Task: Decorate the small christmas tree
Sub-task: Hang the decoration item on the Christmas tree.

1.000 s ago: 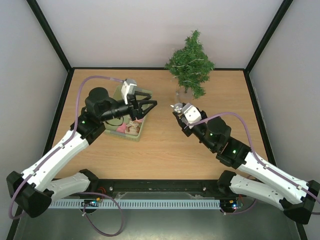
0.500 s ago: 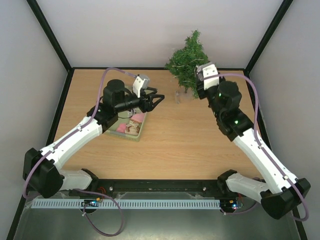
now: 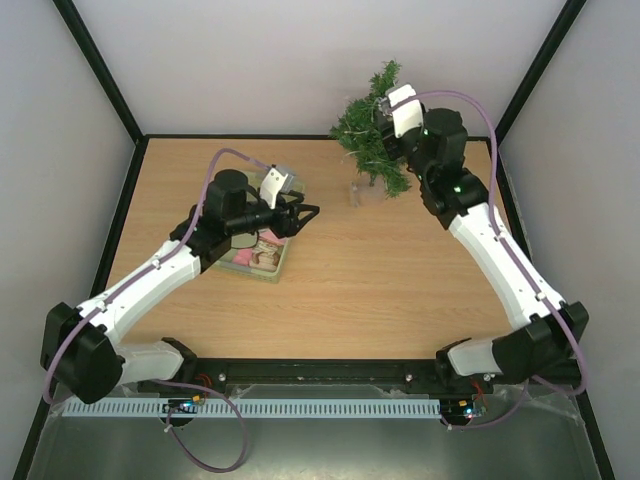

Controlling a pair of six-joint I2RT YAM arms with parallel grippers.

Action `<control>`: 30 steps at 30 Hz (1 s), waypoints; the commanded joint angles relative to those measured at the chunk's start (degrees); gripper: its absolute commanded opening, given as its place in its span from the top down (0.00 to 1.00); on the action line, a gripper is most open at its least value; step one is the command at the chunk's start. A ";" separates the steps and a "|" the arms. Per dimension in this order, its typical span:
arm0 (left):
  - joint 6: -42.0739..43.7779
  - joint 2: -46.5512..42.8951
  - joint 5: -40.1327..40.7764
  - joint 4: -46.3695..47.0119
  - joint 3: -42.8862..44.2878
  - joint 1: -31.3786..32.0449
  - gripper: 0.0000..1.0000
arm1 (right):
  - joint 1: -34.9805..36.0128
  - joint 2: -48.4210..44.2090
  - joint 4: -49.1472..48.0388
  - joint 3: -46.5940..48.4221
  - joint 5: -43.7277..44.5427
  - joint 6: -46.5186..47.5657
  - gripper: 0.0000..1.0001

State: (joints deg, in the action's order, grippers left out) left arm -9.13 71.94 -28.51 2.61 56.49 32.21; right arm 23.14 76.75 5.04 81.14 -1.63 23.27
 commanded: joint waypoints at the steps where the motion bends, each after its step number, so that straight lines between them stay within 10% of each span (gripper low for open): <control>1: 1.57 -2.62 -1.78 -0.39 0.35 -0.39 0.40 | -0.28 3.14 3.37 4.23 -2.51 1.59 0.57; 30: -11.02 14.37 -1.91 7.45 16.33 -0.43 0.47 | -1.69 -4.69 1.18 -11.73 1.56 5.38 0.58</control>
State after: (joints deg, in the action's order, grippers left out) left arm -16.71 83.11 -29.98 4.91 68.27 32.05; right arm 21.76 73.28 6.79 71.16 -0.05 27.29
